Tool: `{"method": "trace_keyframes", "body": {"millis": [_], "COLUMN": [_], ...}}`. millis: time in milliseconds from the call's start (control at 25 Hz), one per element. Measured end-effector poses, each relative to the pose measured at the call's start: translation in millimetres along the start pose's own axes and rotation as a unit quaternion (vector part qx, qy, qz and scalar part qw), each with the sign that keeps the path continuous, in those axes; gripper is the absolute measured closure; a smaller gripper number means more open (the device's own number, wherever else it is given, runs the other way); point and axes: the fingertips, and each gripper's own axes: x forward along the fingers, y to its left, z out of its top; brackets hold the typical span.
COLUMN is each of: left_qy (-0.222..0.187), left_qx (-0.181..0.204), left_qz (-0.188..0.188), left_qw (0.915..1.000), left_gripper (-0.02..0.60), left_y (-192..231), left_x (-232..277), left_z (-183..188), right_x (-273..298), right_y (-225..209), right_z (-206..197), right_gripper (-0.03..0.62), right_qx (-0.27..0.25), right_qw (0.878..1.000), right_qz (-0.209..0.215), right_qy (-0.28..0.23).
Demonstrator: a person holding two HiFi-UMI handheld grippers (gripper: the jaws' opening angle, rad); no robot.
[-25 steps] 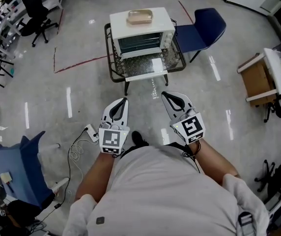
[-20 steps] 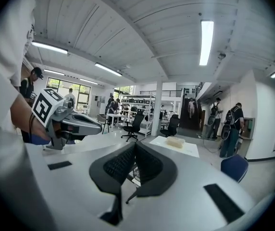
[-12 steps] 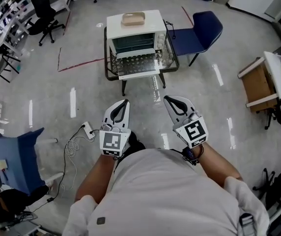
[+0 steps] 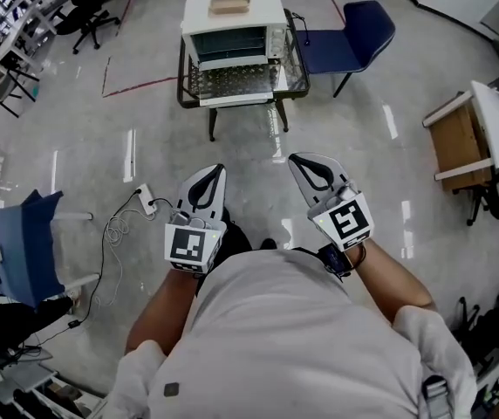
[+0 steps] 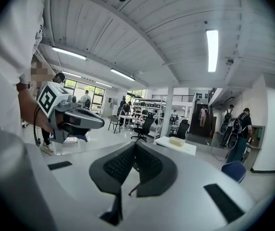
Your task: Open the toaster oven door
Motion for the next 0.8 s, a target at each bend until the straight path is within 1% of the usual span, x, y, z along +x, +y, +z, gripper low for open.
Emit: {"method": "trace_keyframes", "body": {"millis": [120, 200, 280, 400, 480, 640, 800], "left_qy": [-0.005, -0.004, -0.006, -0.018, -0.017, -0.003, 0.003], "left_qx": [0.006, 0.0, -0.007, -0.012, -0.016, -0.026, -0.02], "left_qz": [-0.005, -0.006, 0.003, 0.017, 0.013, -0.003, -0.005], "left_qw": [1.0, 1.0, 1.0, 0.9996, 0.9997, 0.9996, 0.9998], "left_gripper": [0.566, 0.566, 0.566, 0.566, 0.566, 0.566, 0.566], "left_y": [-17, -25, -31, -37, -41, -47, -50], "left_x": [-20, -29, -37, -50, -58, -66, -70], "left_z": [-6, -8, -2, 13, 13, 1, -5], "right_x": [-16, -28, -38, -50, -55, -63, -67], "right_y": [16, 25, 31, 41, 50, 71, 84], "right_z": [-3, -4, -4, -4, -5, -11, -15], "right_gripper": [0.577, 0.577, 0.577, 0.577, 0.577, 0.577, 0.577], "right_qx": [-0.005, 0.003, 0.017, 0.021, 0.021, 0.025, 0.031], "right_qw": [1.0, 1.0, 1.0, 0.999, 0.999, 0.999, 0.999], "right_qz": [0.013, 0.018, 0.024, 0.031, 0.035, 0.042, 0.044], "right_qy": [-0.005, -0.006, -0.006, -0.011, -0.013, -0.01, -0.01]}}
